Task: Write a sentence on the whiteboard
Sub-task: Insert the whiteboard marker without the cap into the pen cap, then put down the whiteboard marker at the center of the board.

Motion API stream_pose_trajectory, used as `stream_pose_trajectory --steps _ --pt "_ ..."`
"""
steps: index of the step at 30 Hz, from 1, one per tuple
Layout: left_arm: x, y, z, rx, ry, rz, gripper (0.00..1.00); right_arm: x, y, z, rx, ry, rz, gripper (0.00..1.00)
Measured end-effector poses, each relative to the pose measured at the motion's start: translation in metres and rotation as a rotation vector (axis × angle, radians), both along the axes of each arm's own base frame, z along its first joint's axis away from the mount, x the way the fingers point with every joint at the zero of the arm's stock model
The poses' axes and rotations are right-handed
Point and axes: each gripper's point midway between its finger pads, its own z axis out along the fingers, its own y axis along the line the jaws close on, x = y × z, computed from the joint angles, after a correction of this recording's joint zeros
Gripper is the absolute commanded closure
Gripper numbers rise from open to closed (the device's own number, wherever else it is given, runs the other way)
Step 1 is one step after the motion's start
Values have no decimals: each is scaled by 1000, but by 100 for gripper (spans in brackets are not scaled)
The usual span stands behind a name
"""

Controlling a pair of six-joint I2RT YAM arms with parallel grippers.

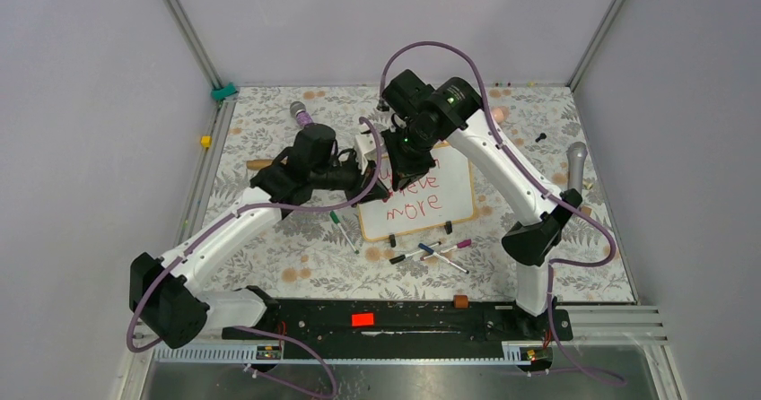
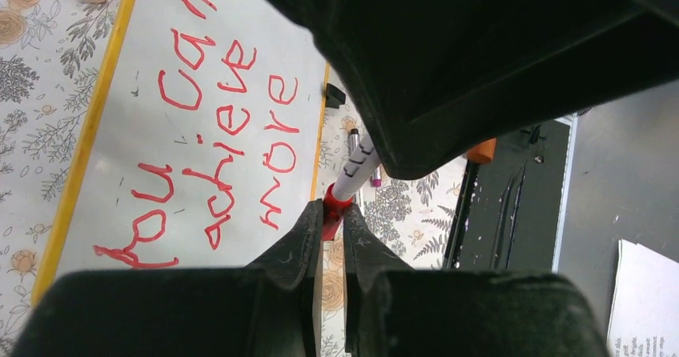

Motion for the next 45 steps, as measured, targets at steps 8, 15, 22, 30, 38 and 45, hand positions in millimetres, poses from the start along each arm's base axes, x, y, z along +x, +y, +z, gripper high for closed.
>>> stream_pose_trajectory --steps 8,15,22,30,38,45 --pt "7 -10 -2 -5 18 15 100 8 -7 -5 -30 4 -65 100" --pt "44 -10 65 -78 -158 107 100 13 -19 -34 -161 10 -28 100" --pt "38 -13 73 -74 -165 83 100 20 -22 -37 -188 -11 -40 100" --pt "18 -4 94 -122 -237 73 100 21 -11 -20 -117 -43 -9 100" --pt "-16 29 147 -318 -346 103 63 -4 -34 -50 -200 89 3 100" --pt "-16 49 118 -291 -158 242 1 -15 -101 -59 -247 73 -127 100"
